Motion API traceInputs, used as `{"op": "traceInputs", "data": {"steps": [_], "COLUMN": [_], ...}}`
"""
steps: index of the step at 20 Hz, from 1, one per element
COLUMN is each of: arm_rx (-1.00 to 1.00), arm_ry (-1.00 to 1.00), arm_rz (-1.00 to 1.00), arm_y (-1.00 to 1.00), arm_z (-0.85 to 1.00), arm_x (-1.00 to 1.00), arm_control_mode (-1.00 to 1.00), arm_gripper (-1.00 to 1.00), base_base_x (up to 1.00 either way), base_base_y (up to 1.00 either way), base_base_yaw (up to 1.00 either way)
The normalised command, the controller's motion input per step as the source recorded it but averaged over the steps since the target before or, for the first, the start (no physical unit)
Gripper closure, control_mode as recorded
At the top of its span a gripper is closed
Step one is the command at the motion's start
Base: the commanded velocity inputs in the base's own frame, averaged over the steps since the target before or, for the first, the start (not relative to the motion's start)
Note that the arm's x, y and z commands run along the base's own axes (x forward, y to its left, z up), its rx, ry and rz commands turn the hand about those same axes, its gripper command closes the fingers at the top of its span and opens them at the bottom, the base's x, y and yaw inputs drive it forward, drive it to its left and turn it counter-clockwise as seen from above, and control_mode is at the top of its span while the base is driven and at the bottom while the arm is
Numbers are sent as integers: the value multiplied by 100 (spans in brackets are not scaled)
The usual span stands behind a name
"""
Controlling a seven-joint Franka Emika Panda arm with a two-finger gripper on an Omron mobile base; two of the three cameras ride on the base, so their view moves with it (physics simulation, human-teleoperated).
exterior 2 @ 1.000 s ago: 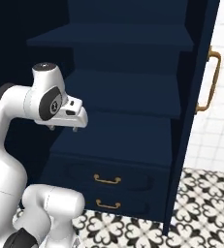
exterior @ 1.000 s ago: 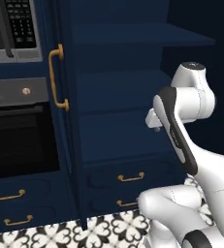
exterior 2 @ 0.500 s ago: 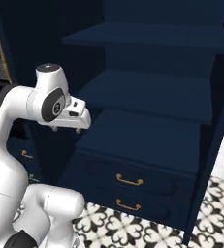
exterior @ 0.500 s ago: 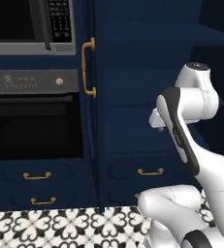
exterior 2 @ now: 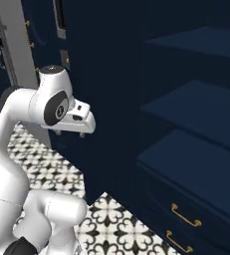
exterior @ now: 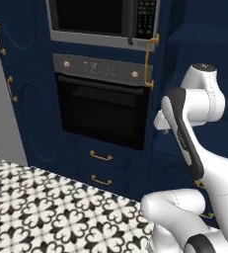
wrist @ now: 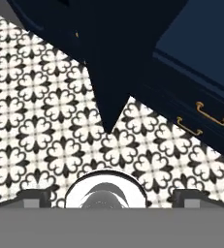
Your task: Pick up the bowls on the counter and stack them on top of one another in the open cabinet. Place the smaller bowl on top of the larger bowl.
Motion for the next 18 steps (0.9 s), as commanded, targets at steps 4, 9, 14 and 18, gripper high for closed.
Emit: {"op": "traceInputs", "data": {"steps": [4, 9, 14, 18], "arm_rx": [0, 0, 0, 0], "arm_ry": [0, 0, 0, 0], "arm_rz": [0, 0, 0, 0], "arm_y": [0, 0, 0, 0], "arm_z": [0, 0, 0, 0], "arm_x": [0, 0, 0, 0], "arm_control_mode": [100, 100, 100, 100], "arm_gripper": [-100, -100, -100, -100], "base_base_x": [2, 0, 0, 0], "base_base_y": [34, 29, 28, 23], "base_base_yaw": [69, 66, 67, 68]}}
